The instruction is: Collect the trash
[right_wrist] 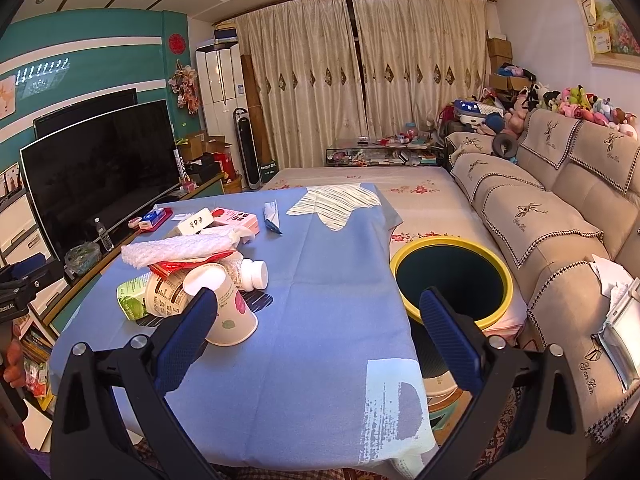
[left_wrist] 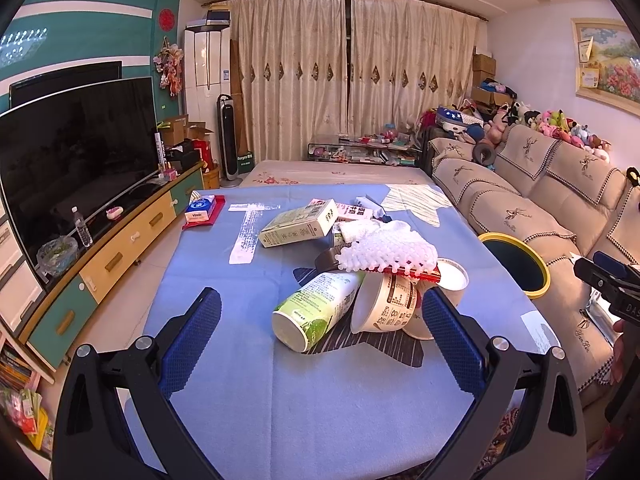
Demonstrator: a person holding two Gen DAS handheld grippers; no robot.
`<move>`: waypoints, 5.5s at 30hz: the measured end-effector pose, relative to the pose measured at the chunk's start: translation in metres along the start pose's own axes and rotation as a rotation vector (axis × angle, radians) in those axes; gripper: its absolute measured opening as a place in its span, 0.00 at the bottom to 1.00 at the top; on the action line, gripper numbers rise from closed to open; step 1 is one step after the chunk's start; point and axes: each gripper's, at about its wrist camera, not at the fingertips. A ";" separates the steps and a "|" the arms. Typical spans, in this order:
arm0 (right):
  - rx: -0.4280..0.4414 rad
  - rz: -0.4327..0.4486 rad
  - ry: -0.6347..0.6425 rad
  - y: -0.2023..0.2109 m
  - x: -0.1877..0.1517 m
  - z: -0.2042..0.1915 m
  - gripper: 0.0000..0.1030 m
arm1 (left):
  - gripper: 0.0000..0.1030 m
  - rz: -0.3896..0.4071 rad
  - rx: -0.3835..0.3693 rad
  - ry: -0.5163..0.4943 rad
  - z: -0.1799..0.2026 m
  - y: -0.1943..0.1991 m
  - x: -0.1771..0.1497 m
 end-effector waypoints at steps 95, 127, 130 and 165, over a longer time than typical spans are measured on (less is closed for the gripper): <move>0.184 -0.246 0.146 -0.151 -0.015 -0.096 0.83 | 0.96 -0.108 -0.044 0.042 -0.011 -0.069 -0.033; 0.170 -0.230 0.083 -0.112 0.001 -0.029 0.55 | 0.96 -0.135 -0.096 0.029 0.003 -0.093 -0.038; 0.141 -0.194 0.073 -0.104 0.010 -0.015 0.55 | 0.96 -0.130 -0.099 0.019 0.006 -0.094 -0.038; -0.248 -0.309 -0.248 -0.245 0.015 0.212 0.67 | 0.95 -0.205 -0.223 -0.029 0.057 -0.145 -0.020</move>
Point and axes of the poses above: each gripper's, at about its wrist camera, not at the fingertips, and y roughly against the way its jaws point, z to its right, x to its top, and after that the axes turned 1 degree about -y, right-handed
